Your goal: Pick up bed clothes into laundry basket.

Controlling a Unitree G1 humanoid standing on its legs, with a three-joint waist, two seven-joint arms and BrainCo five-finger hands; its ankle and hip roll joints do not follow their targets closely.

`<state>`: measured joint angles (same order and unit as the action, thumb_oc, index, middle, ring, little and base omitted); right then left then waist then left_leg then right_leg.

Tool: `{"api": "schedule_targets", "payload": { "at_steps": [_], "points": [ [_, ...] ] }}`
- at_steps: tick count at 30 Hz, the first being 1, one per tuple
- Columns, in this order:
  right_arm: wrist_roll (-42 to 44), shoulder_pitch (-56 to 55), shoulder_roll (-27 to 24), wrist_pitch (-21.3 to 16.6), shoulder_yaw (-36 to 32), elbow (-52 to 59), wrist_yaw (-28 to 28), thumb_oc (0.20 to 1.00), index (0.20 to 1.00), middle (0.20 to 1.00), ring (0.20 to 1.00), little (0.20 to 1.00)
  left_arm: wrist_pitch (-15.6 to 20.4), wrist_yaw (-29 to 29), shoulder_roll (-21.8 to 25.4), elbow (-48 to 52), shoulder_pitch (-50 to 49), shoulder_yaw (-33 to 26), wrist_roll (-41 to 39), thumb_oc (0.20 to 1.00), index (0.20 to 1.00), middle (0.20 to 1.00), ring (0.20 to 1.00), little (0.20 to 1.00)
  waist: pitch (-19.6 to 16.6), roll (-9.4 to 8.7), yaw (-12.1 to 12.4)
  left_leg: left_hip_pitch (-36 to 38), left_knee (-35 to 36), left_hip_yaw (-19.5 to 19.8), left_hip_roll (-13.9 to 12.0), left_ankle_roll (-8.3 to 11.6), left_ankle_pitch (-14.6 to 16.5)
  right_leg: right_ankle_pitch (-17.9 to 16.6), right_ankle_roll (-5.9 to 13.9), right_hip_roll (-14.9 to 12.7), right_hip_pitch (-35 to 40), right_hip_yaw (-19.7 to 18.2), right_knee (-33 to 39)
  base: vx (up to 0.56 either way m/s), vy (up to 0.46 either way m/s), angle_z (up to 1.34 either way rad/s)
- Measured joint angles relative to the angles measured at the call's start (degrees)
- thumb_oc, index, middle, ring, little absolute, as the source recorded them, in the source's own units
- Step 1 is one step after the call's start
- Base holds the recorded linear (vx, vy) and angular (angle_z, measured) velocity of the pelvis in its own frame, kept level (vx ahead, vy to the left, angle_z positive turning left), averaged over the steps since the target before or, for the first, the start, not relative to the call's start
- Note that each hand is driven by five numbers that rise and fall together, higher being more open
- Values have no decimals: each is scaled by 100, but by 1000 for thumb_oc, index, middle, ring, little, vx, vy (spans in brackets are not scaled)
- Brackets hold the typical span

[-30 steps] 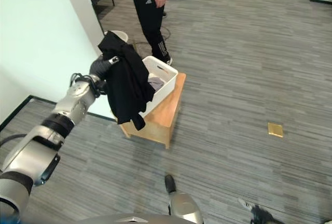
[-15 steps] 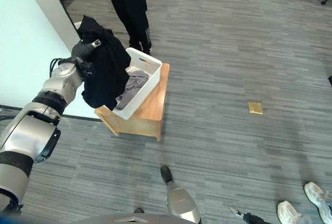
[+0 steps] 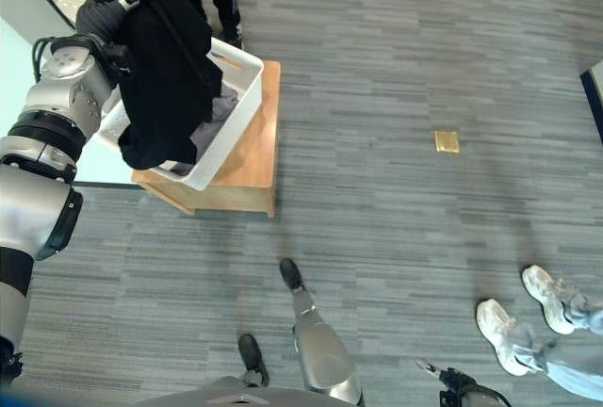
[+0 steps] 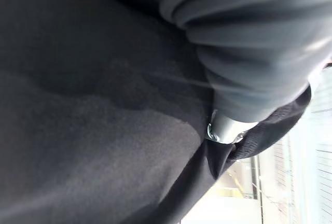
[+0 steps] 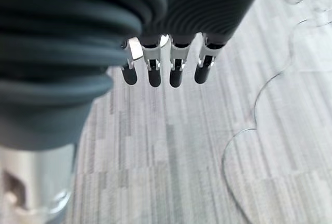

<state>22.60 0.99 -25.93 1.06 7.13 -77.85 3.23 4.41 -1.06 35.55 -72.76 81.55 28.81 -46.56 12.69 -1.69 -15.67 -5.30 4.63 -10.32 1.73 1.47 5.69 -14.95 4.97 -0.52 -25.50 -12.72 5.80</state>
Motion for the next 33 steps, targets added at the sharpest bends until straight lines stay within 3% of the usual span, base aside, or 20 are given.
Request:
{"api": "schedule_targets", "payload": {
  "at_steps": [5,6,10,13,17,23,29,31,33],
  "points": [
    [223,684,-29,-114,-3,46,-152,1000,1000,1000,1000,1000,-73,-40,55,-35,125,61,-2,200,200,200,200,200,864,30,21,-404,-86,35,-50,23,11,-237,-214,31,-362,75,-3,-76,-12,4],
    [260,687,22,-151,16,54,-175,1000,1000,1000,1000,1000,-78,-47,104,-123,119,132,60,1000,1000,1000,1000,1000,953,98,35,-523,-86,75,-61,32,5,-239,-217,27,-464,105,-3,-43,4,17],
    [309,589,164,-176,-3,64,-175,1000,1000,1000,1000,1000,-144,-67,318,-237,-87,282,526,1000,1000,1000,1000,1000,1230,186,23,-544,-65,134,-79,61,-18,-249,-231,41,-491,156,-3,-43,-13,4],
    [416,558,144,-201,0,66,-174,1000,1000,1000,1000,1000,-193,-27,284,-232,-88,527,938,1000,1000,1000,1000,1000,1229,186,28,-410,-14,143,-83,72,-46,-272,-260,42,-378,187,-4,-30,-28,2],
    [439,555,149,-225,91,62,-148,1000,1000,1000,1000,1000,-201,47,299,21,-75,1597,2381,1000,1000,1000,1000,1000,1145,196,151,-120,60,146,-48,62,-102,-257,-272,5,-110,207,-3,1,-1,1],
    [431,784,148,-234,289,108,-135,1000,1000,1000,1000,1000,-113,91,311,594,61,2039,3624,1000,1000,1000,1000,1000,954,245,272,-16,59,279,-48,104,-187,-232,-266,-54,53,338,-3,14,-3,13],
    [109,774,22,-230,285,136,-135,1000,1000,1000,1000,1000,59,7,323,1052,-43,2016,3835,1000,1000,1000,1000,1000,520,486,377,455,96,490,-172,146,-170,-4,-285,-27,661,626,-2,63,-10,20],
    [-20,671,-174,-239,224,19,-135,1000,1000,1000,1000,1000,151,24,285,1118,-259,2014,3832,1000,1000,1000,1000,1000,199,643,469,626,98,622,-229,168,-153,98,-285,-29,869,747,0,83,-18,31],
    [-36,546,-296,-196,229,-172,-130,1000,1000,1000,1000,1000,175,17,278,998,-301,1931,3797,1000,1000,1000,1000,1000,-242,658,517,822,97,787,-238,178,-143,188,-267,-42,1135,915,3,50,-25,41]
  ]
}}
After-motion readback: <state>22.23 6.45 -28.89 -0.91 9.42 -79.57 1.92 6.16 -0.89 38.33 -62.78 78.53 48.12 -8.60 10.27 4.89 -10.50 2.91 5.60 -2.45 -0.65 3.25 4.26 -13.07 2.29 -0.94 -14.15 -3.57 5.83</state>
